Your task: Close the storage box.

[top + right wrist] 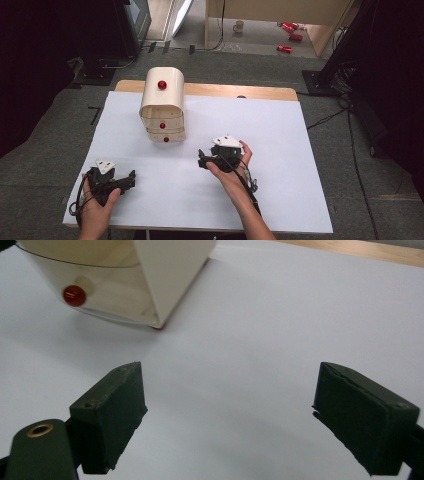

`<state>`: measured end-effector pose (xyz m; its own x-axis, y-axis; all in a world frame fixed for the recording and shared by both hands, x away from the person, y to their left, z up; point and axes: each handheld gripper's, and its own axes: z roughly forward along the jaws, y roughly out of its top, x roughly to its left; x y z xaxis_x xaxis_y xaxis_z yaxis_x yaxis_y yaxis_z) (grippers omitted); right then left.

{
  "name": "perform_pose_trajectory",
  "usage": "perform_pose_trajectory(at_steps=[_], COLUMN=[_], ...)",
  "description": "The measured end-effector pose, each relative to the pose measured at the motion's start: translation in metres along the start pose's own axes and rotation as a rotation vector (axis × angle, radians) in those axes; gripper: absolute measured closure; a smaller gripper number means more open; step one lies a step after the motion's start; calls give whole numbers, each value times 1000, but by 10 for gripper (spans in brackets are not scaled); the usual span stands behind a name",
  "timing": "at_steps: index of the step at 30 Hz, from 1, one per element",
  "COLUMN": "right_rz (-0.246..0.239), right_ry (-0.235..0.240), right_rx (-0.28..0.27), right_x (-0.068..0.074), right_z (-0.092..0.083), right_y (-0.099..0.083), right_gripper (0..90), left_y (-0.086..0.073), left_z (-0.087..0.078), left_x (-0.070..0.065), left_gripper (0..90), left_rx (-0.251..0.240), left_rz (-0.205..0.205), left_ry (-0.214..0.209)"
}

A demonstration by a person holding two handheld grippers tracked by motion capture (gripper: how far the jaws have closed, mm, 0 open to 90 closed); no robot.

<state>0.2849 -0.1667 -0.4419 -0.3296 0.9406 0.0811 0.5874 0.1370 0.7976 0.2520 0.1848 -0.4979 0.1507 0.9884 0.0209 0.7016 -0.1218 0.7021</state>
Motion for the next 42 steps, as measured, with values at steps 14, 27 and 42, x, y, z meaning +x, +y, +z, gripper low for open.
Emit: perform_pose_trajectory(at_steps=[14,27,42], right_rz=[72,124,183], right_ry=[-78,-143,-202], right_rx=[-12,-5,39], right_x=[-63,-117,-174], right_z=[-41,-75,-97], right_y=[-25,-53,-92], right_gripper=[132,132,132], left_y=[0,0,0], left_z=[0,0,0], left_x=[0,0,0], left_gripper=[71,71,71], left_rx=[-1,-1,-1], left_rz=[0,0,0], left_ry=[0,-1,0])
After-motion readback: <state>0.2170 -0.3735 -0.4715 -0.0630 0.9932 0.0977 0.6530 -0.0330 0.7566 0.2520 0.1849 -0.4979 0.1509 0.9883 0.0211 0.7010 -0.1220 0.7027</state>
